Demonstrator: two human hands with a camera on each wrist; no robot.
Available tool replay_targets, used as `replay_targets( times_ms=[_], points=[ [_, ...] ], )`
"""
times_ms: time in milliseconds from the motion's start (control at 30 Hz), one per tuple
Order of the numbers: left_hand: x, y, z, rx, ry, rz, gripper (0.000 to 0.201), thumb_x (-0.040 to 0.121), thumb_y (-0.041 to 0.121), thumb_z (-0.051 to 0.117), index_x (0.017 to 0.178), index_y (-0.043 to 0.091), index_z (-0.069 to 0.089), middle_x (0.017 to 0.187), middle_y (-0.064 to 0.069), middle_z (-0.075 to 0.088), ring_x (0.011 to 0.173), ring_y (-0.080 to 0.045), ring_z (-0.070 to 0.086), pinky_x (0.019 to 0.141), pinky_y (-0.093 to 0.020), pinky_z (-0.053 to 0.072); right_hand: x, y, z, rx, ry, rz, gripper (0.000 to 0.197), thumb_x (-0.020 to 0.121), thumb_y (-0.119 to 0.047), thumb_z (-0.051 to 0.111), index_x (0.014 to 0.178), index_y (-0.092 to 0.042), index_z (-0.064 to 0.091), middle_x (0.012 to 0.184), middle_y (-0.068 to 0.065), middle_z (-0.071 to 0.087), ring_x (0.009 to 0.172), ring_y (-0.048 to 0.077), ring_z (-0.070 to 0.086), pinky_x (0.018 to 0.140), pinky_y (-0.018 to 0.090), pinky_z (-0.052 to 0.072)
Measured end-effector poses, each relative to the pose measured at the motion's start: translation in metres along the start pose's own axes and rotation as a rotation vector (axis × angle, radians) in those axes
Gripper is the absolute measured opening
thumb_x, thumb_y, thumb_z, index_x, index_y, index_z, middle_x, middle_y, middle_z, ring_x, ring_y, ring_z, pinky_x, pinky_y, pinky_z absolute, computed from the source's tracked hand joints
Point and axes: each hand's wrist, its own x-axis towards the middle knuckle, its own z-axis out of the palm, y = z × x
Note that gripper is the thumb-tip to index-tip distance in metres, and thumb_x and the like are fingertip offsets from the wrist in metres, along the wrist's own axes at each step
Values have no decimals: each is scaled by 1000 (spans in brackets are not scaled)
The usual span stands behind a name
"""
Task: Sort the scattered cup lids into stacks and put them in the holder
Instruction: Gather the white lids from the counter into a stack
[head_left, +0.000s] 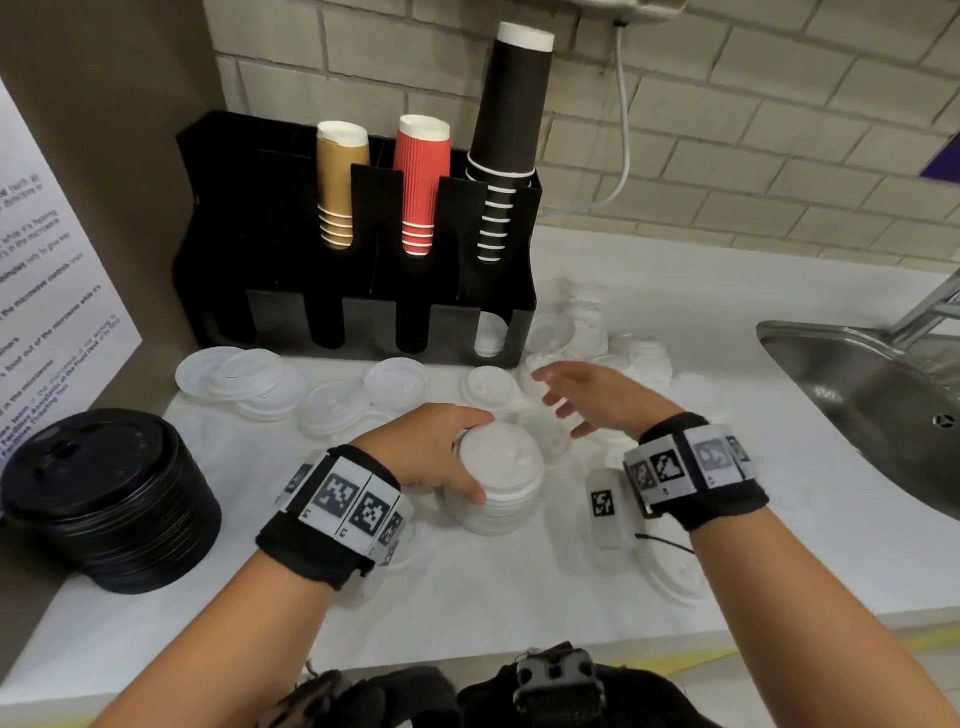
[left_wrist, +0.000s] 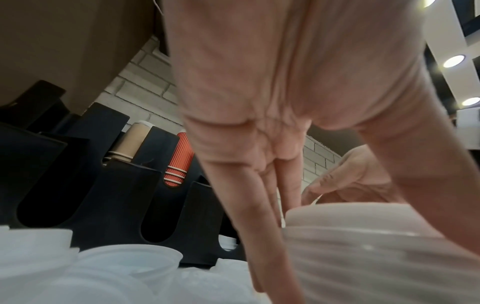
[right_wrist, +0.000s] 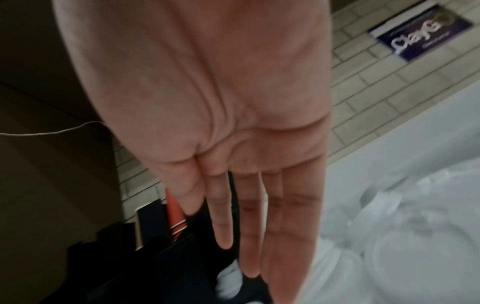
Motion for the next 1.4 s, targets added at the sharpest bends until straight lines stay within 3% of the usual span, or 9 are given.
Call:
replay_targets(
  times_ms=[133,200,367,600,700,800,1000,1167,1400],
  points=[
    [1,-2,2,-8,-1,2,58,64,11,86,115,23,64,114,9,68,110,-12,61,96,-41,52,11,9,-15,-198,9,20,32,98,-24,51,128,-19,57,120,4,60,102,20,59,76,22,51],
    [1,-2,2,-4,3,15,57,62,11,86,112,22,63,111,9,68,109,-12,61,95,-40,51,16,13,-9,-371,-63,2,46,89,-31,66,133,-25,53,132,2,55,116,18,55,90,22,43],
    [1,-4,0,48,45,21,90,58,13,89,135,32,46,116,17,55,107,-4,52,76,-6,38,33,21,21,-660,-149,-93,81,72,-38,82,142,-31,42,135,6,49,129,26,43,107,36,37],
    [1,-10,0,18,54,31,74,59,5,87,123,29,57,118,11,63,110,-8,56,91,-22,47,23,29,9,-402,-7,-84,68,73,-38,80,132,-36,46,116,1,48,114,21,49,87,27,38],
    [3,-10,1,52,66,43,78,58,11,89,126,29,56,117,15,57,104,-5,54,82,-14,43,0,25,-1,-27,131,-170,51,74,-33,80,118,-41,54,106,-7,58,99,12,58,75,19,45],
    [4,-8,1,138,85,50,83,58,19,90,131,30,51,113,16,48,100,-6,50,76,-11,37,-27,20,6,206,115,-297,47,74,-25,81,110,-46,60,104,-12,63,93,1,62,71,13,50],
    [5,-7,4,90,103,58,86,56,17,91,131,31,51,113,15,57,97,-6,58,75,-16,46,-46,20,36,136,143,-418,50,71,-18,84,115,-32,64,119,-10,62,107,6,56,77,14,47],
    [5,-6,6,77,95,-3,122,56,18,93,151,32,17,124,11,47,109,-13,54,90,-26,48,-49,20,50,59,162,-432,53,66,-20,86,111,-37,64,119,-12,60,110,0,53,81,9,42],
    [5,-6,7,80,96,-5,124,56,15,93,152,28,16,131,6,50,113,-16,55,96,-32,49,-47,10,53,-119,137,-441,56,66,-25,86,118,-32,65,120,-5,58,112,8,49,86,12,35]
  ],
)
